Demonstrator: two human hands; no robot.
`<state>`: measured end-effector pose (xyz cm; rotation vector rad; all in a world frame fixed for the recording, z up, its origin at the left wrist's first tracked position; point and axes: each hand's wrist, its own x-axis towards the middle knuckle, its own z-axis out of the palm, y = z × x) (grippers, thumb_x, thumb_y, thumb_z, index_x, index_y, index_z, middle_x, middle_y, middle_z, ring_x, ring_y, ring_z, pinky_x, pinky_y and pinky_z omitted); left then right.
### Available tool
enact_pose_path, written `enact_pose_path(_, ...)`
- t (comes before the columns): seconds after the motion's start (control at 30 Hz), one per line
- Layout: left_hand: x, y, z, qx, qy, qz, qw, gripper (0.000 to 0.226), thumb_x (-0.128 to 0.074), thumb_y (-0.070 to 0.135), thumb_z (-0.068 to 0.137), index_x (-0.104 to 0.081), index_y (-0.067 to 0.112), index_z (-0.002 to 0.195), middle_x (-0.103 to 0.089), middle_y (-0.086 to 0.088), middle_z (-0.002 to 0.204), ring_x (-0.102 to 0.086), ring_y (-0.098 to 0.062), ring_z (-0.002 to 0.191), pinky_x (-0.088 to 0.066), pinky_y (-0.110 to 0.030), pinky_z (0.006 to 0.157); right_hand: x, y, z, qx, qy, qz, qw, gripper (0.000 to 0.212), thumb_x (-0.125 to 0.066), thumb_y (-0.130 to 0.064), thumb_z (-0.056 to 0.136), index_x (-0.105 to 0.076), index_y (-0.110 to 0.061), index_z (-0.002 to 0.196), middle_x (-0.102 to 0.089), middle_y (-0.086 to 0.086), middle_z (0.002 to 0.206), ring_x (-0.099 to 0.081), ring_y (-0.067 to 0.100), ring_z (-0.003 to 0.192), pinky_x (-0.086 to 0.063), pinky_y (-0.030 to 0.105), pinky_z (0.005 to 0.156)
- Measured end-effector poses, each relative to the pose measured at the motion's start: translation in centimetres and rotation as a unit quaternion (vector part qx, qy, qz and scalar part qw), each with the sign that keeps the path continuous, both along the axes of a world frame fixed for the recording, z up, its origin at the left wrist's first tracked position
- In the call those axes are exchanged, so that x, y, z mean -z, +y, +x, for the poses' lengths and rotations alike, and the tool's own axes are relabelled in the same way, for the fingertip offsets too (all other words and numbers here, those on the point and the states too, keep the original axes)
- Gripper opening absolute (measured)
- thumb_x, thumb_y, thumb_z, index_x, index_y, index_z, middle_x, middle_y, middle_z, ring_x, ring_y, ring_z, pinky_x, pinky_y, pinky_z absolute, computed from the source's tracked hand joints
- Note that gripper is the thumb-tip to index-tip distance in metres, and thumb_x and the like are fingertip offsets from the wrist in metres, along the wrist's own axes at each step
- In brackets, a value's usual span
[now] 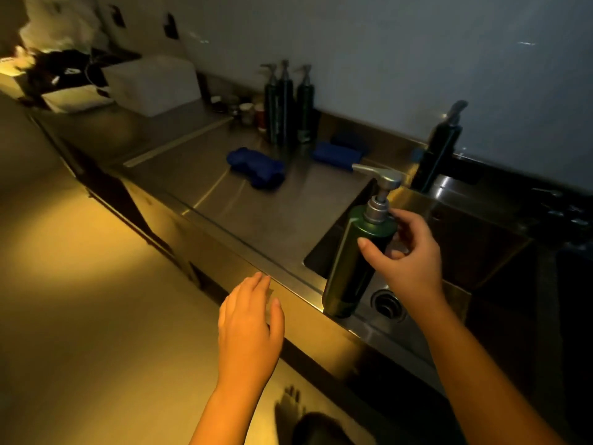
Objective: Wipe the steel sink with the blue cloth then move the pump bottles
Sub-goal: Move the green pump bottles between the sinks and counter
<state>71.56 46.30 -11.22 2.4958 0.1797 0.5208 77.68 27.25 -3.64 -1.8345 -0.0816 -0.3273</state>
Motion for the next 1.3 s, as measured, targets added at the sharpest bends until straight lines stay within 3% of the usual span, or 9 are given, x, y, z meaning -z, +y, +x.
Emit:
enact_pose_path(0.1,0.4,2.2,2.0,-0.008,-0.003,-0.005,1.000,0.035,-0.062,0.013,0.085,-0.058,0.008,0.119,-0.060,-0.009,0.120,-0.051,-0.028,0.114,-0.028,-0.039,0.095,0.2,2.6,2.3,-0.022,-0.007,0.011,1.000,0.050,-0.073,-0.010,0.072,-0.047,-0.031,0.109,-0.047,-0.024,0.101,-0.049,-0.008,0.091,-0.044,-0.002,0.063)
enact_pose_path(0.33,0.3,7.4,10.2,0.018,-0.001,0.008,1.000,0.036,-0.059,0.017,0.087,-0.057,0.010,0.122,-0.057,-0.007,0.124,-0.048,-0.023,0.117,-0.028,-0.036,0.095,1.0,8.2,10.2,-0.019,-0.002,0.020,1.000,0.051,-0.073,-0.011,0.071,-0.047,-0.033,0.110,-0.047,-0.025,0.101,-0.050,-0.006,0.093,-0.049,0.006,0.067)
enact_pose_path(0.53,-1.5,12.4,18.2,0.071,0.021,0.058,0.996,0.039,-0.056,0.023,0.089,-0.053,0.015,0.126,-0.053,-0.004,0.130,-0.042,-0.018,0.122,-0.022,-0.031,0.099,0.7,12.1,17.6,0.037,-0.011,0.005,0.999,0.054,-0.075,-0.013,0.070,-0.047,-0.029,0.113,-0.046,-0.024,0.101,-0.047,-0.004,0.094,-0.038,0.010,0.074)
enact_pose_path(0.9,-1.7,17.5,30.3,0.095,0.042,-0.004,0.995,0.044,-0.044,0.028,0.095,-0.035,0.021,0.137,-0.035,0.002,0.144,-0.023,-0.011,0.130,-0.010,-0.025,0.103,0.2,16.4,27.9,0.079,0.004,-0.018,0.997,0.059,-0.074,-0.015,0.071,-0.046,-0.021,0.123,-0.048,-0.009,0.118,-0.046,0.009,0.111,-0.042,0.020,0.084)
enact_pose_path(1.0,-1.2,18.7,34.0,0.136,0.044,0.004,0.990,0.038,-0.046,0.024,0.093,-0.046,0.013,0.130,-0.048,-0.008,0.134,-0.040,-0.019,0.124,-0.020,-0.032,0.103,0.3,17.7,30.6,0.093,0.012,-0.017,0.995,0.060,-0.074,-0.016,0.071,-0.045,-0.023,0.123,-0.048,-0.011,0.118,-0.046,0.007,0.109,-0.039,0.014,0.079)
enact_pose_path(1.1,0.0,20.3,38.0,0.168,0.016,0.028,0.985,0.040,-0.042,0.025,0.084,-0.061,0.000,0.109,-0.065,-0.020,0.107,-0.062,-0.032,0.097,-0.045,-0.046,0.086,0.4,19.3,33.6,0.118,0.014,-0.009,0.993,0.058,-0.074,-0.017,0.070,-0.046,-0.022,0.121,-0.050,-0.013,0.114,-0.049,0.005,0.104,-0.041,0.015,0.078)
enact_pose_path(1.23,-0.4,22.3,43.9,0.198,0.010,0.042,0.979,0.030,-0.061,0.014,0.084,-0.061,0.001,0.111,-0.064,-0.018,0.112,-0.061,-0.031,0.100,-0.041,-0.040,0.084,-0.1,21.6,37.6,0.173,0.007,-0.025,0.985,0.055,-0.075,-0.018,0.069,-0.046,-0.030,0.114,-0.046,-0.027,0.099,-0.048,-0.007,0.093,-0.040,0.010,0.070)
enact_pose_path(1.3,-0.6,23.2,47.1,0.221,0.010,0.051,0.974,0.031,-0.061,0.014,0.085,-0.060,0.002,0.113,-0.062,-0.017,0.115,-0.059,-0.032,0.102,-0.037,-0.039,0.086,-0.4,22.7,39.6,0.196,0.008,-0.023,0.980,0.054,-0.075,-0.016,0.070,-0.046,-0.028,0.114,-0.046,-0.028,0.098,-0.048,-0.010,0.091,-0.042,0.007,0.066)
